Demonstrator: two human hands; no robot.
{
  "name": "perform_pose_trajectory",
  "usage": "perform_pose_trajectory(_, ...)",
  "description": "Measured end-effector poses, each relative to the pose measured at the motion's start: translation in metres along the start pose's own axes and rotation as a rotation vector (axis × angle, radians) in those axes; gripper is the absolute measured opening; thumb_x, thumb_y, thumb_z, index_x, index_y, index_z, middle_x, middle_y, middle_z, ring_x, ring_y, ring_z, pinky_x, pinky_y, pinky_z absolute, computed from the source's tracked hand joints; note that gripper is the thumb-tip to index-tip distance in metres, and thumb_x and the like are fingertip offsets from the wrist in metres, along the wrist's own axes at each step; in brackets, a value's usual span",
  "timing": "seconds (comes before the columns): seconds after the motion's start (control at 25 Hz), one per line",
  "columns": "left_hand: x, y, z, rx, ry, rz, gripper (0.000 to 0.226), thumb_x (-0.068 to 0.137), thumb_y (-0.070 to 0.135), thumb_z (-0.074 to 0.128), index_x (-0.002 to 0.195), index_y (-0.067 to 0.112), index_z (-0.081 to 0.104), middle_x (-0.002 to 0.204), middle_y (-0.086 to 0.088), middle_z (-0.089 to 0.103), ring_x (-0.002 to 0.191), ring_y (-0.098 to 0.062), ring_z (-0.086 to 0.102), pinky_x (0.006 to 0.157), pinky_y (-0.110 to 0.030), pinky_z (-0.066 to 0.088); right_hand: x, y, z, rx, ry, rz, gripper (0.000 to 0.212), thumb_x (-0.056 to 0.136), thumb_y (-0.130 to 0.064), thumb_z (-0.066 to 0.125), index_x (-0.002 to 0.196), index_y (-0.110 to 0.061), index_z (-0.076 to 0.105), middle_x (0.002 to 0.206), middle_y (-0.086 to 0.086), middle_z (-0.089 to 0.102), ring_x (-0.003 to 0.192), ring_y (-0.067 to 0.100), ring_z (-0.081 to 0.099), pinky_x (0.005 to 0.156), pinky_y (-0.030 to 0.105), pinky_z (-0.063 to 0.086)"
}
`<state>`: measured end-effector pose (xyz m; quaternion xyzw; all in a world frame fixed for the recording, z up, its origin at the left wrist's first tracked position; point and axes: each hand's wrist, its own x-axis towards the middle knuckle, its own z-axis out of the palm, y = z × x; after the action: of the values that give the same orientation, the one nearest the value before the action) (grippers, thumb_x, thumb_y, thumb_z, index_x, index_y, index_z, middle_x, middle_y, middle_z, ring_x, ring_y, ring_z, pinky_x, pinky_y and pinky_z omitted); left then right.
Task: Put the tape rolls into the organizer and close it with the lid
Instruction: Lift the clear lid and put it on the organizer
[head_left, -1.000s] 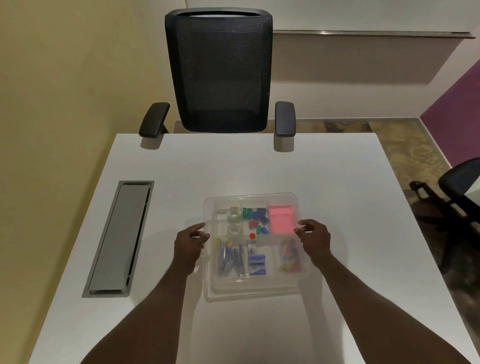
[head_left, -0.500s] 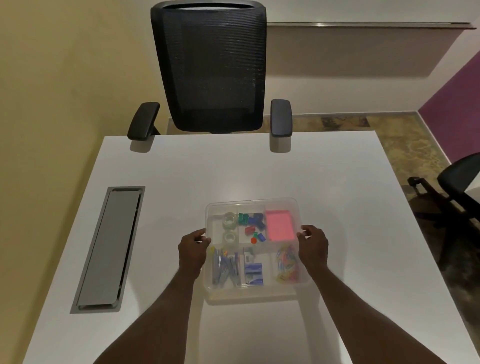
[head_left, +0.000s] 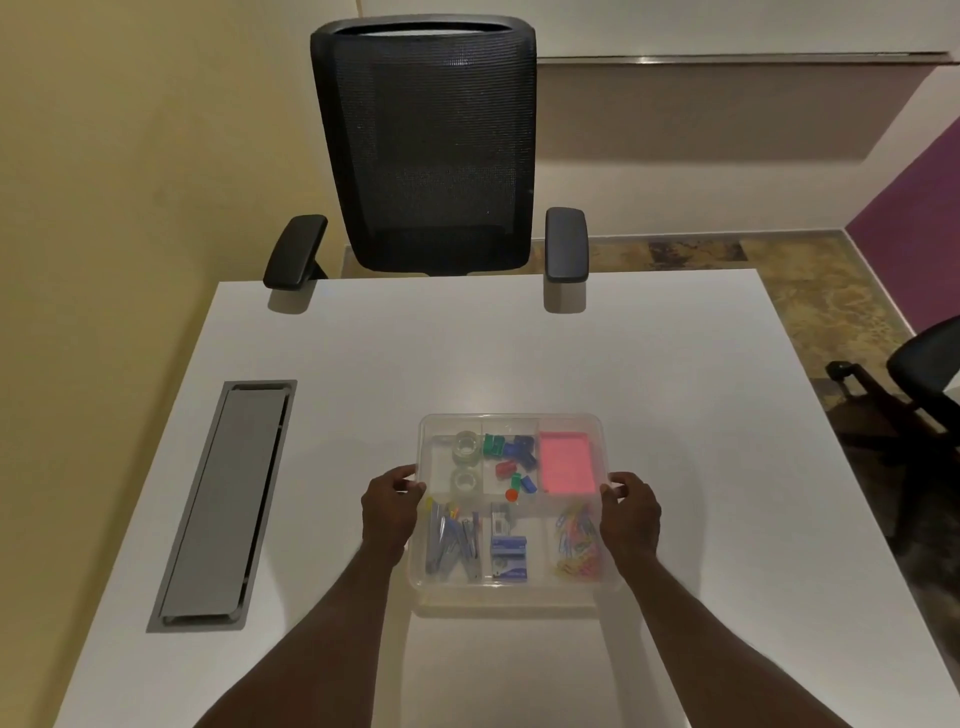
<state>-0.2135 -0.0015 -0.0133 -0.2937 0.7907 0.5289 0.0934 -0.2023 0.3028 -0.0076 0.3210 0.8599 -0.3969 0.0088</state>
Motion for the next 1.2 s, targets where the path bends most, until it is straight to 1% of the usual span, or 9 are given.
perform_pose_trajectory(0.16,0.001,0.0,0.006,0.036,0.049,-0.052,0.03,0.095,0.011,0.074,0.124,0.006,0.075,0.103,-0.02,0.078,0.1,-0.04,0.074,0.096,-0.047,0.06,0.001,0.003,0.002,-0.039,-0.032,0.033,0.024,0.102,-0.018,0.058,0.117,-0.002,0.066,0.112,0.02,0.071,0.101,0.036,0.067,0.082,0.034,0.051)
perform_pose_trajectory(0.28,0.006,0.01,0.011,0.077,0.061,0.004,0.04,0.096,0.025,0.075,0.13,0.006,0.069,0.11,-0.019,0.075,0.107,-0.036,0.071,0.1,-0.047,0.057,0.002,0.001,0.003,-0.094,-0.007,0.057,0.033,0.103,-0.034,0.054,0.119,-0.006,0.063,0.116,0.017,0.067,0.103,0.034,0.066,0.078,0.031,0.044)
perform_pose_trajectory(0.44,0.03,0.034,0.02,0.16,0.068,0.083,0.05,0.101,0.037,0.067,0.139,0.005,0.062,0.12,-0.02,0.07,0.115,-0.035,0.066,0.106,-0.047,0.052,0.032,-0.024,0.004,-0.09,0.034,0.087,0.037,0.103,-0.04,0.048,0.118,-0.009,0.06,0.122,0.015,0.063,0.107,0.035,0.063,0.082,0.036,0.046)
perform_pose_trajectory(0.6,0.059,0.051,0.033,0.15,0.05,0.03,0.044,0.106,0.04,0.058,0.135,0.007,0.064,0.126,-0.02,0.069,0.122,-0.037,0.064,0.109,-0.046,0.051,0.081,-0.05,0.013,-0.11,-0.097,0.061,0.043,0.104,-0.045,0.044,0.118,-0.008,0.061,0.124,0.018,0.064,0.113,0.035,0.061,0.087,0.036,0.044)
perform_pose_trajectory(0.72,0.078,0.054,0.043,0.109,0.052,-0.023,0.041,0.108,0.04,0.054,0.115,0.003,0.07,0.117,-0.015,0.071,0.115,-0.034,0.064,0.1,-0.039,0.05,0.109,-0.059,0.023,-0.118,-0.298,0.091,0.059,0.106,-0.05,0.034,0.119,-0.002,0.065,0.127,0.022,0.064,0.118,0.035,0.059,0.095,0.037,0.043)
perform_pose_trajectory(0.84,0.091,0.053,0.048,0.086,0.062,-0.102,0.043,0.109,0.039,0.051,0.091,0.003,0.066,0.088,-0.007,0.064,0.097,-0.033,0.061,0.082,-0.033,0.042,0.122,-0.058,0.032,-0.155,-0.329,0.094,0.063,0.107,-0.049,0.031,0.122,0.0,0.066,0.131,0.023,0.063,0.121,0.036,0.058,0.104,0.04,0.042)
perform_pose_trajectory(0.92,0.097,0.052,0.051,0.089,0.073,-0.125,0.045,0.109,0.038,0.05,0.076,0.008,0.055,0.077,-0.003,0.056,0.087,-0.03,0.055,0.077,-0.032,0.038,0.127,-0.056,0.038,-0.172,-0.324,0.097,0.061,0.107,-0.047,0.03,0.122,-0.001,0.067,0.131,0.023,0.063,0.121,0.037,0.058,0.106,0.041,0.043)
perform_pose_trajectory(1.04,0.104,0.049,0.055,0.122,0.099,-0.133,0.044,0.108,0.03,0.045,0.068,0.013,0.043,0.079,-0.007,0.054,0.085,-0.03,0.051,0.078,-0.036,0.039,0.129,-0.052,0.045,-0.192,-0.272,0.085,0.061,0.107,-0.046,0.032,0.111,0.0,0.072,0.122,0.025,0.067,0.114,0.039,0.062,0.099,0.041,0.046)
perform_pose_trajectory(1.2,0.109,0.044,0.063,0.132,0.115,-0.152,0.039,0.105,0.027,0.04,0.068,0.013,0.041,0.078,-0.009,0.052,0.082,-0.031,0.049,0.077,-0.039,0.039,0.128,-0.045,0.052,-0.208,-0.16,0.03,0.058,0.106,-0.043,0.036,0.091,-0.002,0.075,0.101,0.023,0.073,0.098,0.039,0.068,0.084,0.038,0.049)
